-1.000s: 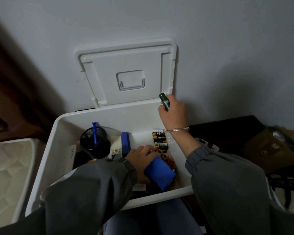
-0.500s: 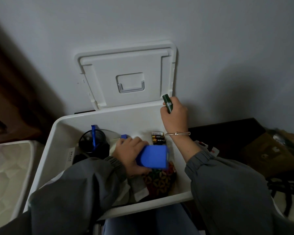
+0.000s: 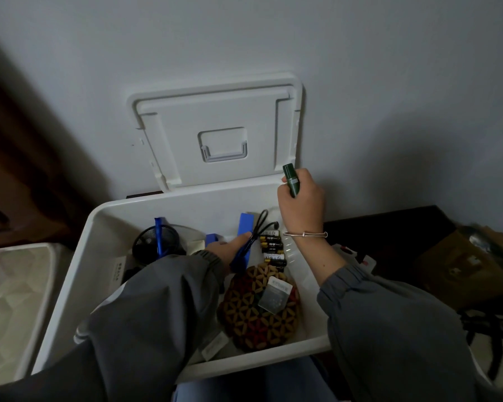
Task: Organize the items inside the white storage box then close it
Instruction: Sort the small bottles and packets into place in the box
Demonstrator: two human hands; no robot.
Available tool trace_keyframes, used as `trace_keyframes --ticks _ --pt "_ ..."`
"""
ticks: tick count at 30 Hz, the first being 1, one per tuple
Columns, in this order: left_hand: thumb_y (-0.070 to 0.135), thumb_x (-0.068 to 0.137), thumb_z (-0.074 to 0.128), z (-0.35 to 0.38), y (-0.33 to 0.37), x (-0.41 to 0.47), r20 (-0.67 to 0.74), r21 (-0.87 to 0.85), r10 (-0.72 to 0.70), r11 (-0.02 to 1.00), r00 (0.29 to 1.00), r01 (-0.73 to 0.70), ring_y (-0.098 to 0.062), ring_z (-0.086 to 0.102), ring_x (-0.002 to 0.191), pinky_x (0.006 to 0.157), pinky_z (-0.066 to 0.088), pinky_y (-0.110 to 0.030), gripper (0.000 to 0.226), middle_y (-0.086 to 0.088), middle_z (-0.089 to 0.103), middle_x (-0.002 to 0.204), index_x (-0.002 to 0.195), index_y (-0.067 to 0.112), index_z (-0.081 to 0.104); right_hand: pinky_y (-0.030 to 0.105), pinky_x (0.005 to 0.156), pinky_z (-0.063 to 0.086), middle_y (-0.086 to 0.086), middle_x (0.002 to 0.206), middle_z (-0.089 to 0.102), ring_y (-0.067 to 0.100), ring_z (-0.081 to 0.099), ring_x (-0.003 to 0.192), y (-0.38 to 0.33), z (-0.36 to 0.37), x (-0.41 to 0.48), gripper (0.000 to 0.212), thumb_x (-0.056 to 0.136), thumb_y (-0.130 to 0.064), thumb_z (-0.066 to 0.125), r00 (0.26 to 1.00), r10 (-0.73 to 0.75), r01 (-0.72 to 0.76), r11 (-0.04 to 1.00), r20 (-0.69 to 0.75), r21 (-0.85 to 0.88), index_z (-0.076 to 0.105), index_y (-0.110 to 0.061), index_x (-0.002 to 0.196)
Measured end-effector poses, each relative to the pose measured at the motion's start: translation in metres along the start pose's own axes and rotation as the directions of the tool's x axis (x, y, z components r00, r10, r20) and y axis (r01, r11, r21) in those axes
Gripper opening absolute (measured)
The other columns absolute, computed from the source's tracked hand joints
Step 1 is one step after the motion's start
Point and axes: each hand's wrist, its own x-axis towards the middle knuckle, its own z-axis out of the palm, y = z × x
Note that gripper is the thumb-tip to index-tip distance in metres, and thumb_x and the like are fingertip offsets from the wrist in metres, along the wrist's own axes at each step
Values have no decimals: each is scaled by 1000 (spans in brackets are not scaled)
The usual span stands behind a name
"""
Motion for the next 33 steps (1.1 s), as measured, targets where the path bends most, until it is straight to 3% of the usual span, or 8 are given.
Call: trace_keyframes --ticks 1,3,9,19,22,25,29,33 --pt "54 82 59 2 3 4 16 2 -2 1000 1000 2 -28 62 98 60 50 -27 72 -19 58 125 128 -1 50 31 51 42 5 62 54 20 49 54 0 0 0 7 83 -10 54 1000 0 0 1000 11 0 59 -7 88" --pt "62 82 52 6 8 8 24 87 -63 994 998 61 -33 58 112 79 55 -37 80 -21 55 129 133 0 45 33 51 44 6 62 54 20 48 53 1 1 0 7 83 -10 54 1000 -3 3 1000 21 5 58 -7 87" --pt "61 87 44 22 14 24 -15 208 -92 974 996 93 -32 55 116 101 46 -38 76 -20 55 130 132 0 44 37 52 46 9 62 55 25 50 54 2 1 0 8 82 -9 53 1000 -20 19 1000 13 11 58 -5 87" --pt "59 94 27 28 12 30 1 365 -23 931 1000 22 -32 54 115 94 42 -33 71 -19 56 128 127 0 51 36 52 45 6 60 53 21 48 52 2 1 0 5 81 -8 54 999 -28 28 1000 22 12 58 -6 84" --pt "50 96 35 21 5 32 19 203 69 977 997 -72 -33 59 107 82 51 -34 59 -21 58 126 123 1 55 37 53 47 7 62 54 22 49 54 1 1 0 5 81 -9 54 999 -27 27 1000 28 3 58 -6 85" --pt "33 98 43 14 -3 29 53 -49 120 992 991 -118 -21 60 77 65 53 -30 42 -22 58 126 123 1 54 35 54 47 7 63 55 21 49 55 1 0 0 7 82 -9 55 999 -23 23 1000 24 11 58 -6 87" --pt "24 99 44 16 -6 30 93 -6 147 989 985 -147 -35 55 113 97 47 -43 37 -22 54 130 126 0 52 33 53 44 6 63 54 20 48 54 1 0 -1 6 82 -8 55 999 -26 26 1000 37 0 58 -5 87" --pt "41 99 37 27 -15 32 98 179 198 960 975 -213 -28 54 113 100 41 -34 47 -14 57 126 125 5 53 25 48 36 4 62 52 17 45 52 0 -1 -1 5 82 -7 55 999 -42 42 999 34 1 58 -6 86"
